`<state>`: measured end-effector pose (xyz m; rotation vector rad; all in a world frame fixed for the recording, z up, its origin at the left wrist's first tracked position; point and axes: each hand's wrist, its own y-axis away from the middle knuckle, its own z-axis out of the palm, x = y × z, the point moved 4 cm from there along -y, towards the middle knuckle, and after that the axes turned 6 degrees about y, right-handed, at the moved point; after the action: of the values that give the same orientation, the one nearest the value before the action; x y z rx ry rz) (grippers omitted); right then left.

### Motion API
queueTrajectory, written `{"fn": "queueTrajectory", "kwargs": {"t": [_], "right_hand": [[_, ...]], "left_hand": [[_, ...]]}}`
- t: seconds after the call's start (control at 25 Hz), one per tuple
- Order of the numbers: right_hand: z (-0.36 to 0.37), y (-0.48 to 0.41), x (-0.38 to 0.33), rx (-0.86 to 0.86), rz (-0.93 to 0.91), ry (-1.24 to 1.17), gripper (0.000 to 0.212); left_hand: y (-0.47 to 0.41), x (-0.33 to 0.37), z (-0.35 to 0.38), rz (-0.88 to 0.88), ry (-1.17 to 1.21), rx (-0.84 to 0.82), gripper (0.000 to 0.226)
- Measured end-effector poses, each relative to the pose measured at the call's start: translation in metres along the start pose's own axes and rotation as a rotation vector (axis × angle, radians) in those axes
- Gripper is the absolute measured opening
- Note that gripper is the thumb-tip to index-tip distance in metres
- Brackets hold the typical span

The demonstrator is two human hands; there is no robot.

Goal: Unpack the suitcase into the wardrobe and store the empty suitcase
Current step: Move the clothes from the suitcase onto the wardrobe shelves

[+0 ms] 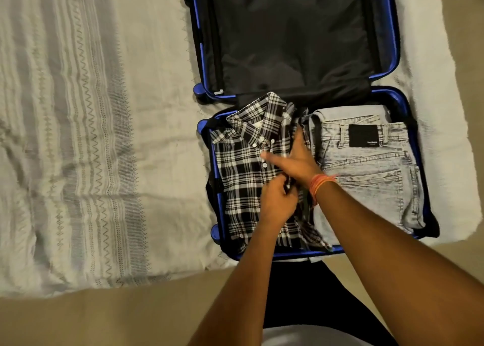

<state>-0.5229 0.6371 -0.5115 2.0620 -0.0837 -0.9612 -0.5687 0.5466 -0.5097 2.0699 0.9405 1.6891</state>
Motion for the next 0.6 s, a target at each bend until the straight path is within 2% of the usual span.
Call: {"fn": "queueTrajectory", "kwargs": {"t": [0.08, 0.16, 0.2, 0.28, 0.36, 0.44, 0.6], "right_hand": [[0.0, 0.003, -0.002, 0.072, -0.178, 0.211, 0.1], [0.009, 0.01, -0.009, 0.073, -0.313, 0.313, 0.1], [0.016, 0.011, -0.012, 0.047, -0.38, 0.362, 0.099], [0.035, 0.02, -0.016, -0.044, -0.493, 0.498, 0.093], [0.059, 0.039, -0.014, -0.108, -0.607, 0.572, 0.08], [0.079, 0.052, -0.008, -0.158, -0.607, 0.588, 0.07], [0.069, 0.044, -0.01, -0.193, -0.368, 0.398, 0.071]], "left_hand": [[0.0, -0.008, -0.006, -0.125, 0.18, -0.121, 0.012], [0.004, -0.02, -0.015, -0.268, 0.541, -0.198, 0.017], [0.004, -0.028, -0.022, -0.332, 0.759, -0.174, 0.02], [-0.001, -0.044, -0.043, -0.39, 1.148, 0.019, 0.026], [-0.011, -0.054, -0.063, -0.366, 1.395, 0.158, 0.036], [-0.019, -0.051, -0.076, -0.325, 1.468, 0.142, 0.05], [-0.012, -0.027, -0.086, -0.176, 1.339, -0.085, 0.089]]}}
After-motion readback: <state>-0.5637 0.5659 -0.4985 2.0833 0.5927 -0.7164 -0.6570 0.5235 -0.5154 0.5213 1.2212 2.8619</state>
